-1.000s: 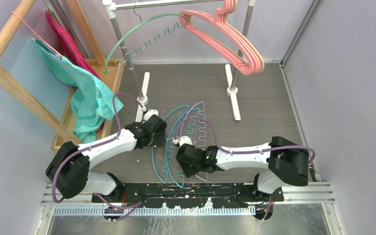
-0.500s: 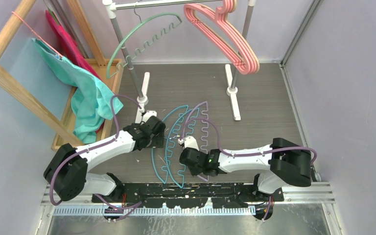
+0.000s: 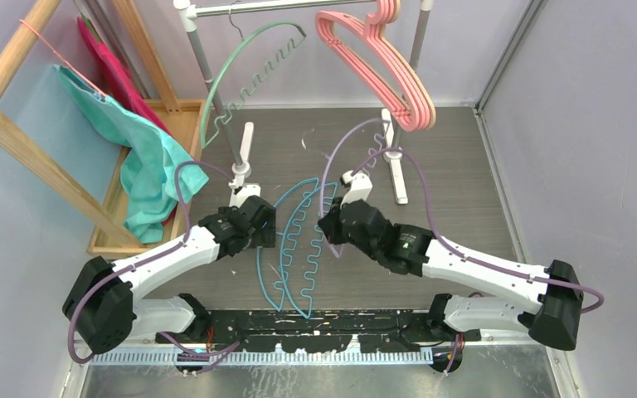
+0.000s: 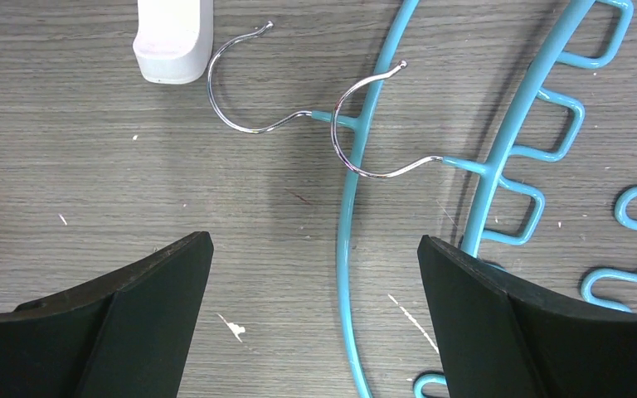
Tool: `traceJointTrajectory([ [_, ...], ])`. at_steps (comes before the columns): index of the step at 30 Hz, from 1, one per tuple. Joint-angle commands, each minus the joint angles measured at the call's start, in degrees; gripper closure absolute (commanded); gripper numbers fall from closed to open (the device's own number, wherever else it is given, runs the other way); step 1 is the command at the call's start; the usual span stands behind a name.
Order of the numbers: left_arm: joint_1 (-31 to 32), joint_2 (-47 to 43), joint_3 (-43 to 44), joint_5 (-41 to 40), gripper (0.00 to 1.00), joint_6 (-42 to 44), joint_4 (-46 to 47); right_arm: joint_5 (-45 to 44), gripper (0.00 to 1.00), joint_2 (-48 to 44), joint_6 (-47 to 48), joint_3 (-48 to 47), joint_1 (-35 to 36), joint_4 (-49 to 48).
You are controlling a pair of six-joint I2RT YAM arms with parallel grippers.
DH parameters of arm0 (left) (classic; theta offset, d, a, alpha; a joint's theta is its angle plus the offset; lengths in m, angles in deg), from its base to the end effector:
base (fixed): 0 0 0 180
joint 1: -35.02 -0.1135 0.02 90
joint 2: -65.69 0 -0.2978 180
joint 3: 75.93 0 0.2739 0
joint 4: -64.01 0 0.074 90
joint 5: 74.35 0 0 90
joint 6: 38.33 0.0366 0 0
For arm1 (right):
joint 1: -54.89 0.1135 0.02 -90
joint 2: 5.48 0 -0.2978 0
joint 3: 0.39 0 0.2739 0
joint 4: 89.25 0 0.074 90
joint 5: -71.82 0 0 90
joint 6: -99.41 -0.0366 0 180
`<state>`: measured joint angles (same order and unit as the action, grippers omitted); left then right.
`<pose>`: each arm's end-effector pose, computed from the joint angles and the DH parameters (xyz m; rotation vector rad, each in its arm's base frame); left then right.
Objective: Organize the hangers
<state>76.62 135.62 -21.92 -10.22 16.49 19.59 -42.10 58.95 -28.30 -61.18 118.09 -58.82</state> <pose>0.1857 -0.1435 0.2252 -0.0116 2.4689 0.0384 0.1277 0.2199 0.3045 -0.2388 2.1531 0.5910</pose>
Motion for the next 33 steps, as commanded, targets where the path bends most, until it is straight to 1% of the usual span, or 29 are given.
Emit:
traceJointTrajectory([
  [1,-0.2,-1.6,0.3,-2.0,0.02,-0.8,0.0,5.2,0.99,-1.4,1.0,-6.8,-2.6,-15.5],
  [5,-0.2,-2.1,0.2,-2.0,0.02,-0.8,-0.2,12.0,0.99,2.2,0.6,-12.5,-2.8,-22.7],
  [7,-0.2,-2.5,0.2,-2.1,0.02,-0.8,-0.2,16.6,0.99,4.4,0.0,-15.8,-3.2,-25.0],
  [10,-0.2,-2.8,0.1,-2.1,0.02,-0.7,-0.2,20.1,0.99,7.5,-0.4,-20.3,-3.4,-27.2],
  [16,-0.1,-3.5,-0.8,-2.1,0.02,-0.8,0.3,21.6,0.99,11.7,1.8,-28.7,-3.8,-29.9],
  [20,-0.2,-3.6,-1.4,-1.9,0.02,-0.9,0.6,25.3,0.99,15.5,0.7,-34.2,-6.3,-31.6],
  [26,-0.1,-4.0,-2.4,-2.3,0.02,-1.1,1.1,28.5,0.99,19.4,-0.6,-39.1,-9.7,-35.1],
  [30,-0.2,-3.8,-2.7,-2.4,0.02,-1.0,1.1,32.3,0.99,23.3,-3.4,-43.4,-13.4,-35.9],
  [33,-0.2,-3.9,-2.8,-2.4,0.02,-1.0,1.2,33.2,0.99,25.5,-4.5,-45.3,-15.6,-36.6],
])
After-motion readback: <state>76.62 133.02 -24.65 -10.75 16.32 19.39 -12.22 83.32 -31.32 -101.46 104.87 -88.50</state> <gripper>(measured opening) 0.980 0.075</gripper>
